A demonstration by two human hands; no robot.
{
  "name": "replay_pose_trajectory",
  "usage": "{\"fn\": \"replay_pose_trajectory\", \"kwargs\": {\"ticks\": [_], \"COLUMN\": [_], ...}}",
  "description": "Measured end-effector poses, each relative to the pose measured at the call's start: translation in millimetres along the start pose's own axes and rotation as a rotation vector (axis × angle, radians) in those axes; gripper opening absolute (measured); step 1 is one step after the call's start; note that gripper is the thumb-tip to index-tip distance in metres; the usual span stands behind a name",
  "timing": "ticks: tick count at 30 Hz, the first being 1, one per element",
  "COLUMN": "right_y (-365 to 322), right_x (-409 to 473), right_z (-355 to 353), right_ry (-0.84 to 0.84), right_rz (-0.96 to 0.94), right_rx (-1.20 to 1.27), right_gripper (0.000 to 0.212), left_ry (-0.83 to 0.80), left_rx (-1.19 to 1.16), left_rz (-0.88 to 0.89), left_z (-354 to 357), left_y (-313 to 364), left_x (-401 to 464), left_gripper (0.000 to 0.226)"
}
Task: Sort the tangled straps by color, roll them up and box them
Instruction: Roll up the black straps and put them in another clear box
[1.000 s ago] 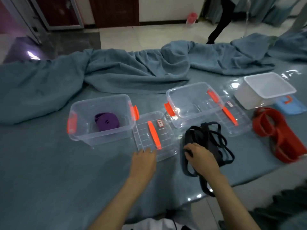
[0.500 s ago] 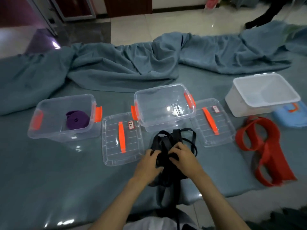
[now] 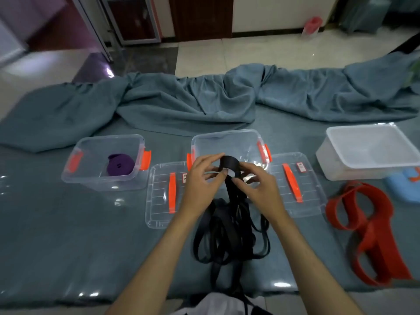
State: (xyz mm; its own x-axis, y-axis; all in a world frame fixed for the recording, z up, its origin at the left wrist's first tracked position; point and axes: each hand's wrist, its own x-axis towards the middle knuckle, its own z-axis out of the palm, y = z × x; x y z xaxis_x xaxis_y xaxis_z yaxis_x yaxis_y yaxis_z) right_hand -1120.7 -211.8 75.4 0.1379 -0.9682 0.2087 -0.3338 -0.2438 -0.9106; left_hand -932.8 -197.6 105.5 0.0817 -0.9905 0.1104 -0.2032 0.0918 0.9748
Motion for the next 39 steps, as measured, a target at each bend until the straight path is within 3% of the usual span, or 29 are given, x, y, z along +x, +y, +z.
{"fn": "replay_pose_trajectory", "kwargs": {"ticks": [6,10,13,21,27,35,39], "right_y": [-35.8,-50.2,-59.1,-81.0,-99.6,-131.1,-130.8], "right_x": [27.0,34.0,35.4,28.6,38.8,56.9,58.3], "right_z": [4.6,11.5,13.4,21.5,7.6,-27.4,-40.9], "right_ry": [-0.005,0.029,0.013,-0.016,0.264,0.316,0.228], "right_rz": [0.015,0.003,0.044,0.068,0.081,0.015,0.071], "right_rx": [0.149,0.216,0.265,0.157,0.204,0.537,0.601], "right_gripper": [0.042,0.044,0.048,0.054,0.021,0.022,0.021], "left_ry": [-0.242,-0.241,-0.276,-0.103,-0.098,-0.017,-0.067], "left_rx": [0.004,-0.15,-0.14,-0.029,0.212,0.031,0.066], "left_rz": [0.03,-0.001,0.012,0.139,0.302,0.445,0.483], "left_z": [-10.6,-18.1,-26.9,-23.4,-18.1,-5.7,0.0], "left_y": [10.6,9.4,3.6,-4.4,7.8,65.4,80.7], "left_x": [6.2,11.4,15.9,18.5,20.3,38.5,40.4], "left_gripper": [0.068,0.068,0.069,0.069,0.078,0.054,0.049]}}
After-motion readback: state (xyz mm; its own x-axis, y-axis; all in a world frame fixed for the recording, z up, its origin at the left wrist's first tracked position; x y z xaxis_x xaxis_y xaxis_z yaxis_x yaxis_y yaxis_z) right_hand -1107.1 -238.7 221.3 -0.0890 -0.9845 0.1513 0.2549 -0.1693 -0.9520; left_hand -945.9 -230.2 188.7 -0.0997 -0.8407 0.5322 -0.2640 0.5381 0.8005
